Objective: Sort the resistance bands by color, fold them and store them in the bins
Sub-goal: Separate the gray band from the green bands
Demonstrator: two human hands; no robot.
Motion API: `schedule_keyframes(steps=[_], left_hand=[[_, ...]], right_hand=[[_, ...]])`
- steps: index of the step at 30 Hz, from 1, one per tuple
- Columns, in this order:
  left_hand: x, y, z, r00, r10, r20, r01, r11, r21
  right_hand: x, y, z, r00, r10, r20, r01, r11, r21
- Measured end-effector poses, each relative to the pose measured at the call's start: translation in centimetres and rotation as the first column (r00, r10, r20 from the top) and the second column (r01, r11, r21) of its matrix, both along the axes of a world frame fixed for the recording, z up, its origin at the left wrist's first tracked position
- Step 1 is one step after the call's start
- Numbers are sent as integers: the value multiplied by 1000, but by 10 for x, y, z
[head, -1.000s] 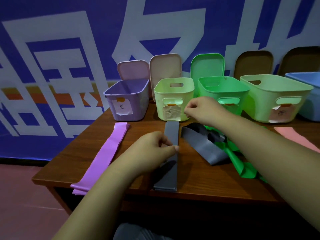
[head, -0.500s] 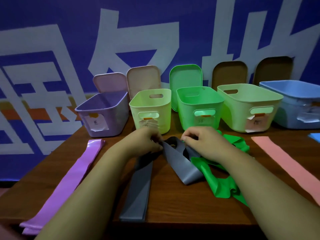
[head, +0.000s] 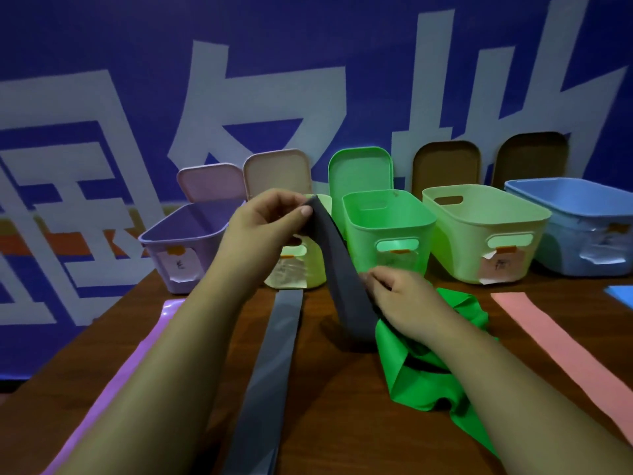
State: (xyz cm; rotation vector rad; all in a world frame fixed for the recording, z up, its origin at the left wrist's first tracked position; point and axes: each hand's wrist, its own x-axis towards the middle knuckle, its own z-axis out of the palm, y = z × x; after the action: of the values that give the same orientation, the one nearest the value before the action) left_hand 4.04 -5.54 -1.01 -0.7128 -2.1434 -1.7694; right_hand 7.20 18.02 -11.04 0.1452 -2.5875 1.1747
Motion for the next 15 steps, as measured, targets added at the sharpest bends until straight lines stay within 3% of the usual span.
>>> schedule_keyframes(steps=[5,15], left_hand=[[4,9,41,988,56,-147,-56,998,2],[16,21,97,979,69,-189,-65,997,28]], right_hand=[[5,1,-1,999,11,49,-8,998,-69],[13,-8,73,996,-28,-84,5,965,-263]])
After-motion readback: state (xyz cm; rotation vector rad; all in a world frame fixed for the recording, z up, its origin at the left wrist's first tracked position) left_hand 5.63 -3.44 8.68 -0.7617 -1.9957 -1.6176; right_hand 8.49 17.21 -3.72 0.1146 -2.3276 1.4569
